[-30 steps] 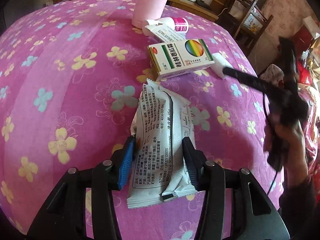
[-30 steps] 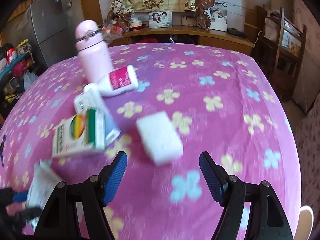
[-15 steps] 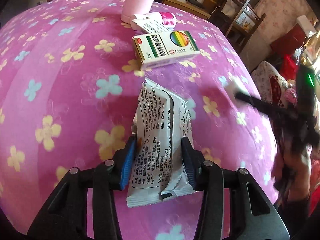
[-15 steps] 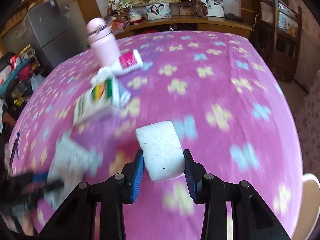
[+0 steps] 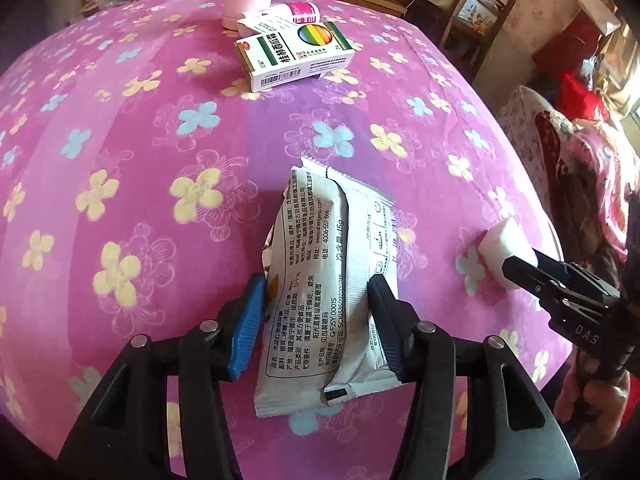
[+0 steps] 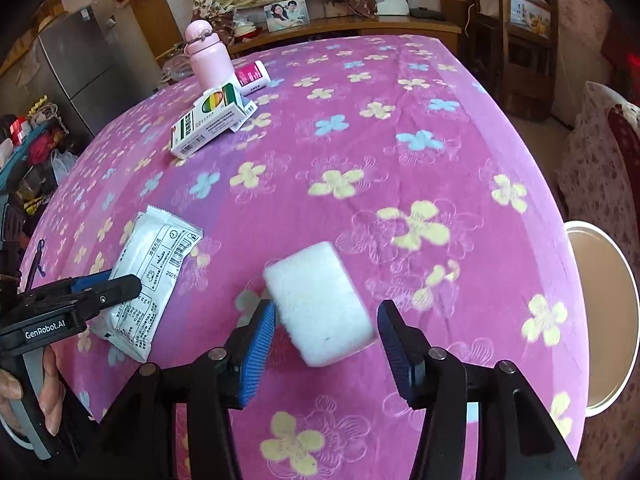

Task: Collect trash
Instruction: 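Carry the white packet and sponge block over the bucket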

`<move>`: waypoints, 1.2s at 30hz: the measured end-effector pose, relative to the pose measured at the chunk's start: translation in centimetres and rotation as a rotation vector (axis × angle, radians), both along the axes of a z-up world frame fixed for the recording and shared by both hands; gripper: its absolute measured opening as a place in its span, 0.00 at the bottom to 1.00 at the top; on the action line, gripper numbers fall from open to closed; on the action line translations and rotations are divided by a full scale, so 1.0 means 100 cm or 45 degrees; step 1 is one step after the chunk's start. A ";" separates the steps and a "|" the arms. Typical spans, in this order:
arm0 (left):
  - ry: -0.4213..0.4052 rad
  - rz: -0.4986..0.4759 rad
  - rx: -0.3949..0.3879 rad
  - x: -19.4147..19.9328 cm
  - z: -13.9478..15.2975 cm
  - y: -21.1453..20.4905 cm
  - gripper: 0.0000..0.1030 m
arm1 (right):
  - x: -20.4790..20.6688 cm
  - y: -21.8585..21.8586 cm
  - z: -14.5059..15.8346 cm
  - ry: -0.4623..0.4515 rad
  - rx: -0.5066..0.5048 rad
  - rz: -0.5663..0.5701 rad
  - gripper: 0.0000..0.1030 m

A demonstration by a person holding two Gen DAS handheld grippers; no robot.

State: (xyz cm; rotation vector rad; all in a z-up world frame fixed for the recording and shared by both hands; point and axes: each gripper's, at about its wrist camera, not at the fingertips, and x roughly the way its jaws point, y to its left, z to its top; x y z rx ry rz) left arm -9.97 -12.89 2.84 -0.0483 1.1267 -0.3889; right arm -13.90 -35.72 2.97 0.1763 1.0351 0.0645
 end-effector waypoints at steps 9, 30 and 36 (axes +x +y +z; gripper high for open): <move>-0.064 -0.066 0.049 -0.008 -0.002 -0.010 0.51 | -0.001 0.008 -0.004 -0.048 -0.061 0.023 0.49; -0.137 -0.208 -0.069 -0.026 0.044 -0.067 0.28 | -0.045 -0.035 0.037 -0.192 0.029 -0.080 0.37; -0.159 -0.258 -0.062 -0.029 0.050 -0.093 0.27 | -0.057 -0.056 0.042 -0.208 0.021 -0.131 0.37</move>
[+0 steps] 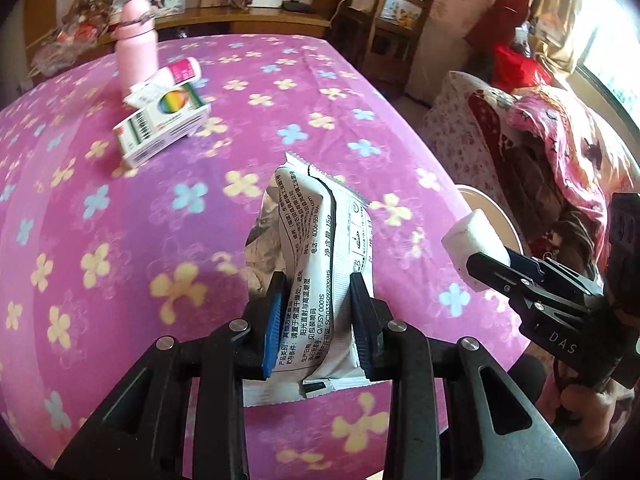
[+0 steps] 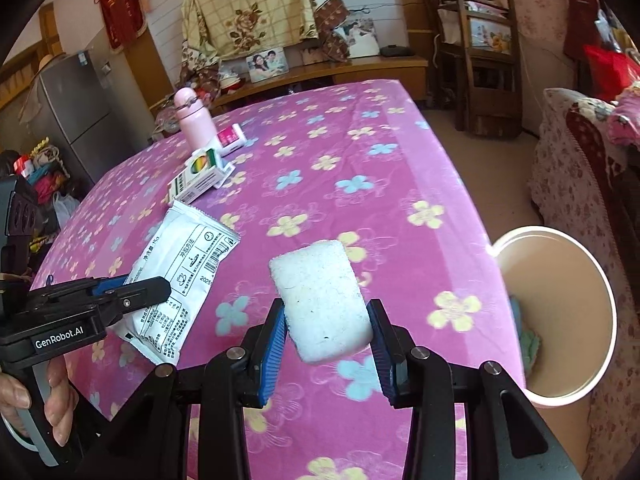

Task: Collect trash
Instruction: 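Carry the white packet and sponge block over the bucket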

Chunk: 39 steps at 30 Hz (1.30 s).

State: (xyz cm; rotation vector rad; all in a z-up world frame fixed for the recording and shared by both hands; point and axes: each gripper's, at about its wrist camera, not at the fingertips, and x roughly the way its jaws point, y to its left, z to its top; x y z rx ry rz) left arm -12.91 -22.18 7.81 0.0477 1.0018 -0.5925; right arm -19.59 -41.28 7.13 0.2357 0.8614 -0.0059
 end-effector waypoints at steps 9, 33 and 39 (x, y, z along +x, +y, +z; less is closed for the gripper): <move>-0.034 -0.079 0.006 -0.006 0.008 -0.046 0.27 | -0.020 -0.038 0.002 -0.014 -0.022 -0.110 0.37; 0.029 -0.389 0.016 -0.018 -0.013 -0.241 0.27 | -0.077 -0.203 -0.041 0.088 0.033 -0.544 0.38; 0.050 -0.414 0.026 -0.015 -0.026 -0.270 0.27 | -0.077 -0.225 -0.058 0.123 0.038 -0.591 0.38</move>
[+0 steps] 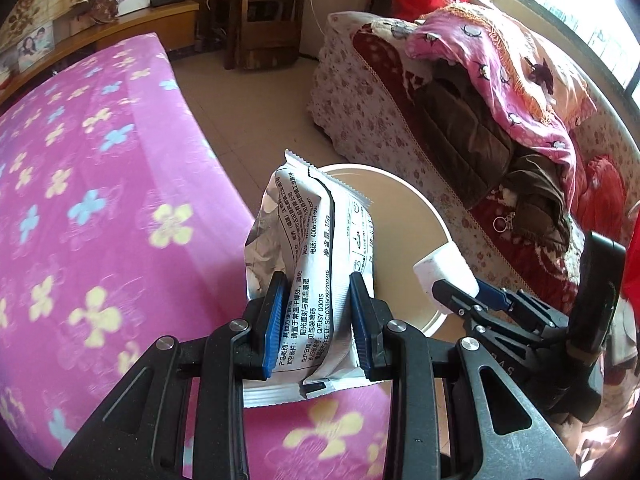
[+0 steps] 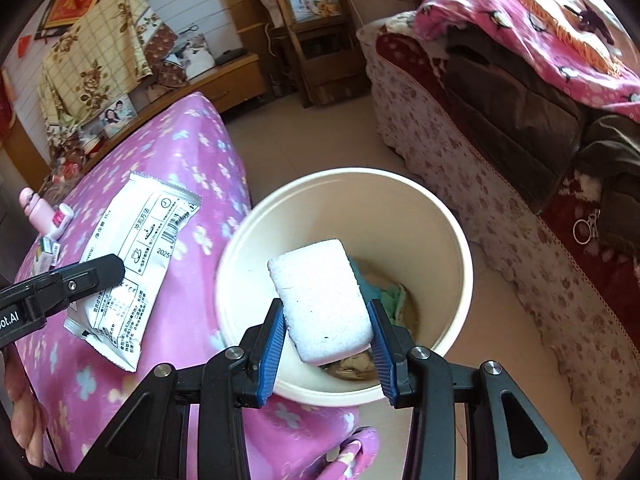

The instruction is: Collect trash

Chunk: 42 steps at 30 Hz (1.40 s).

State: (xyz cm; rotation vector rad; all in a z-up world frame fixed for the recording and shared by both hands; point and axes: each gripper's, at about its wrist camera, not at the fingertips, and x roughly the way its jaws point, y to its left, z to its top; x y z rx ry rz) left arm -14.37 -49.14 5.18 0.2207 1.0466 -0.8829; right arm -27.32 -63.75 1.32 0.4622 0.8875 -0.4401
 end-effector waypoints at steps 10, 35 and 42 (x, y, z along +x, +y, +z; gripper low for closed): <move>0.073 -0.027 -0.042 0.010 -0.018 -0.018 0.29 | 0.008 -0.020 -0.015 0.021 0.001 -0.075 0.53; -0.044 0.176 -0.003 0.024 -0.001 0.088 0.53 | 0.028 0.056 0.018 -0.017 0.011 0.081 0.60; -0.056 0.324 0.000 0.049 0.002 0.164 0.53 | 0.058 0.109 0.033 -0.044 0.022 0.239 0.65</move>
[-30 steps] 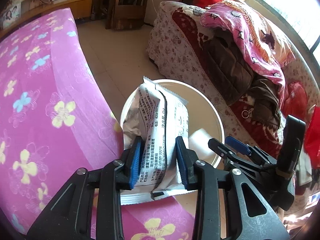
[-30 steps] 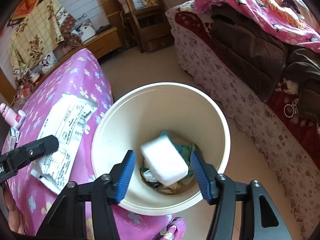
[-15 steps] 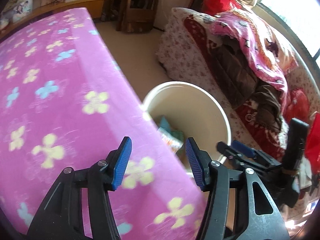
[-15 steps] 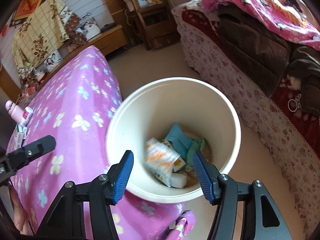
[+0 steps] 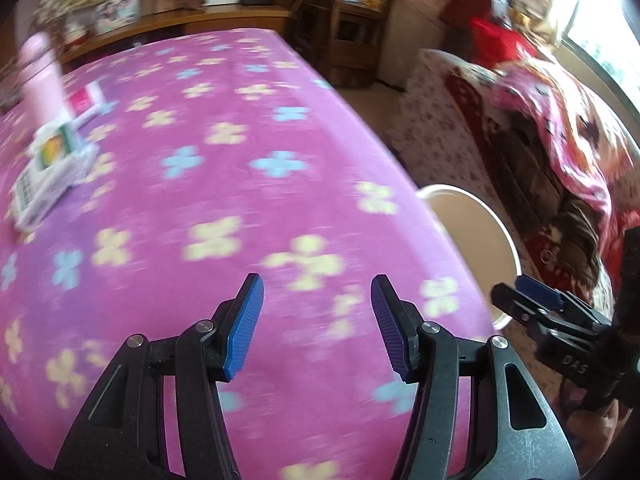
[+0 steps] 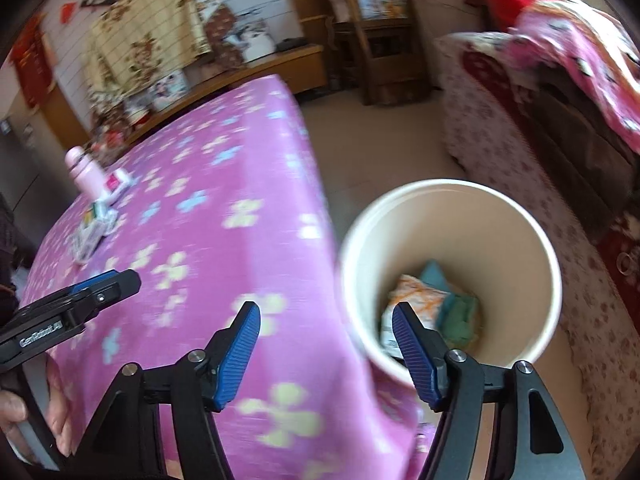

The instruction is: Collect trash

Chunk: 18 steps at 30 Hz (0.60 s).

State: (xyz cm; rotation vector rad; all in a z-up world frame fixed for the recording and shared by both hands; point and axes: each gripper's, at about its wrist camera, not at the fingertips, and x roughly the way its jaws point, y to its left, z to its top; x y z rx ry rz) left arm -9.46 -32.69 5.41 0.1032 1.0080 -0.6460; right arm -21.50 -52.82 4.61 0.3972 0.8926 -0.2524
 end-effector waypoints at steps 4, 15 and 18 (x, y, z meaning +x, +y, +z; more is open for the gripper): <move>-0.011 0.117 0.032 0.028 0.001 0.056 0.53 | 0.025 0.035 0.001 -0.004 0.043 0.103 0.66; -0.072 0.445 -0.019 0.150 0.021 0.178 0.69 | 0.081 0.096 -0.007 0.020 0.049 0.271 0.66; -0.061 0.550 -0.028 0.185 0.016 0.195 0.69 | 0.088 0.104 -0.010 0.034 0.052 0.293 0.66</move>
